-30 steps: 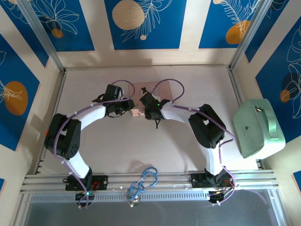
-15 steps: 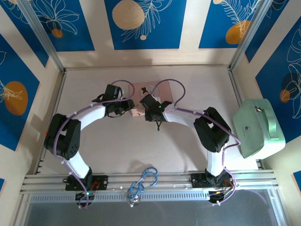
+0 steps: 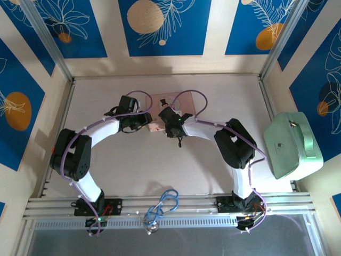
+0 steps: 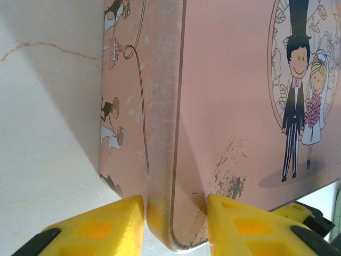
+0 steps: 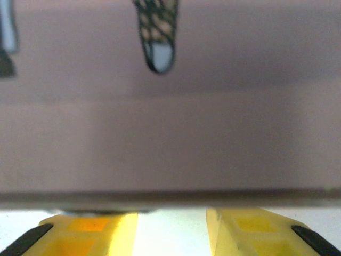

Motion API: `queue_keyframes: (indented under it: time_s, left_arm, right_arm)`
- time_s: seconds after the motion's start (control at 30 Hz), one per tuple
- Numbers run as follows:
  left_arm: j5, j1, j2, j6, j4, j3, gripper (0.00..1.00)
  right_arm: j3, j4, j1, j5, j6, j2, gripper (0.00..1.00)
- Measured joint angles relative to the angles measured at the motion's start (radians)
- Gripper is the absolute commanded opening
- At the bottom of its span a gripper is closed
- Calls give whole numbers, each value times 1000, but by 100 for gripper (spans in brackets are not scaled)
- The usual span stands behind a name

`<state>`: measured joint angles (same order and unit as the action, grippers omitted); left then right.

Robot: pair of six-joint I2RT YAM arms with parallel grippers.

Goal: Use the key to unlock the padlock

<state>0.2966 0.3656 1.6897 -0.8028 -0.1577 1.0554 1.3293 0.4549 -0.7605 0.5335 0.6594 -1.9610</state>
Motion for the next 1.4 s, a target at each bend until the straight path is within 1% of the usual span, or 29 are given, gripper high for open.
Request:
queue_keyframes:
  time_s: [0.27, 0.33, 0.43, 0.5, 0.6, 0.73, 0.8, 0.9, 0.97, 1.07, 1.17, 1.27, 1.4]
  left_arm:
    - [3, -2, 0, 0, 0, 0, 34]
    - [3, -2, 0, 0, 0, 0, 34]
    - [3, -2, 0, 0, 0, -1, 34]
    - [3, -2, -2, 0, 0, -2, 33]
    - [3, -3, -6, 0, -8, -2, 33]
    - [8, -5, -6, 0, -10, -2, 33]
    - [11, -8, -6, 0, -12, -2, 35]
    - [11, -10, -6, 5, -25, 2, 42]
    - [11, -12, -6, 14, -46, 8, 49]
    - [11, -13, -2, 24, -76, 29, 56]
    - [10, -13, 0, 29, -96, 60, 60]
    - [10, -13, 1, 36, -102, 87, 59]
    - [10, -15, 2, 47, -117, 107, 54]
  right_arm:
    - [80, 45, 1, 18, -17, -49, 38]
    - [91, 52, 2, 18, -17, -58, 36]
    - [92, 55, 2, 17, -17, -59, 37]
    - [92, 54, 0, 17, -17, -59, 39]
    - [62, 25, -4, 10, -17, -48, 47]
    - [-106, -92, 3, -56, -5, 59, 57]
    - [-210, -175, 15, -111, 11, 137, 59]
    - [-342, -328, 67, -214, 46, 232, 62]
    - [-392, -425, 107, -283, 68, 252, 64]
    - [-415, -515, 147, -345, 92, 247, 64]
    - [-416, -586, 150, -386, 101, 237, 64]
    - [-416, -635, 145, -411, 100, 221, 61]
    - [-415, -661, 140, -420, 85, 187, 57]
